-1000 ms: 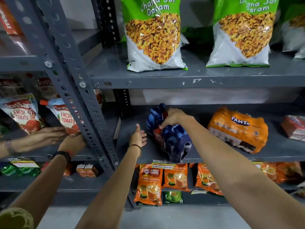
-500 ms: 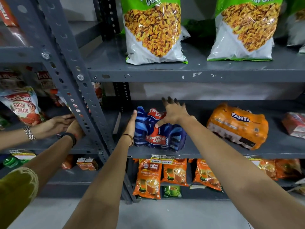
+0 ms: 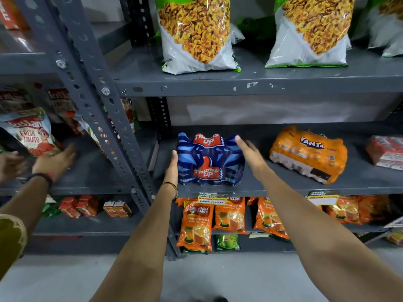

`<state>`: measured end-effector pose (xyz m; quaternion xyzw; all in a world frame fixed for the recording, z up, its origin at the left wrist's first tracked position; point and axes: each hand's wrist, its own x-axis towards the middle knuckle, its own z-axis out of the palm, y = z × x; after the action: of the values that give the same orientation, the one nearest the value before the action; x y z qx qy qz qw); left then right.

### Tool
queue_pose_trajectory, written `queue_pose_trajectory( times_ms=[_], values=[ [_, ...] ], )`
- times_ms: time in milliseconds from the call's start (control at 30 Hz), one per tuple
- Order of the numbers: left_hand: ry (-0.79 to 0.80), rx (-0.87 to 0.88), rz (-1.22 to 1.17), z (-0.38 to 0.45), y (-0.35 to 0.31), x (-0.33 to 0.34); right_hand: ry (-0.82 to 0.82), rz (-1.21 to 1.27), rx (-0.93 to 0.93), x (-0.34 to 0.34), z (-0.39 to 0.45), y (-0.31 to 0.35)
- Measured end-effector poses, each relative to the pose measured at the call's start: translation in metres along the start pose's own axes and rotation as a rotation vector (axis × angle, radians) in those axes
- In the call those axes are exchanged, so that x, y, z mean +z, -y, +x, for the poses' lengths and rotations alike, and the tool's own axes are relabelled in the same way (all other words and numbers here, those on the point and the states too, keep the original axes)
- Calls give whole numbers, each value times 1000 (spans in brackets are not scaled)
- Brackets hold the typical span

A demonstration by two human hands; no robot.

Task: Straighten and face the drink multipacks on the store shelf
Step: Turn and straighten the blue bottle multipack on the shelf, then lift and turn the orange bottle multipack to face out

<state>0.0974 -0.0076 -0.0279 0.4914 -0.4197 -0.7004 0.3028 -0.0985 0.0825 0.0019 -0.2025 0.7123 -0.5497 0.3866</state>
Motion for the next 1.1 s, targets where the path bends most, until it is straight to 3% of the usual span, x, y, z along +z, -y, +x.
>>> queue_pose_trajectory(
  times_ms=[100,800,933,1033,1100],
  values=[
    [8,12,8,4,7,2,115,45,84,2,-10,-14],
    [-90,32,149,10,19,-11,63,-20,74,1,-26,-14],
    [-331,314,267,7,1,-2,-9,33,36,-9,-21,-9],
    [-448,580,409,3,-28,22,-214,114,-4,-36,-17,-2],
    [-445,695,492,4,-46,43,-366,117,-48,-57,-15,2]
  ],
)
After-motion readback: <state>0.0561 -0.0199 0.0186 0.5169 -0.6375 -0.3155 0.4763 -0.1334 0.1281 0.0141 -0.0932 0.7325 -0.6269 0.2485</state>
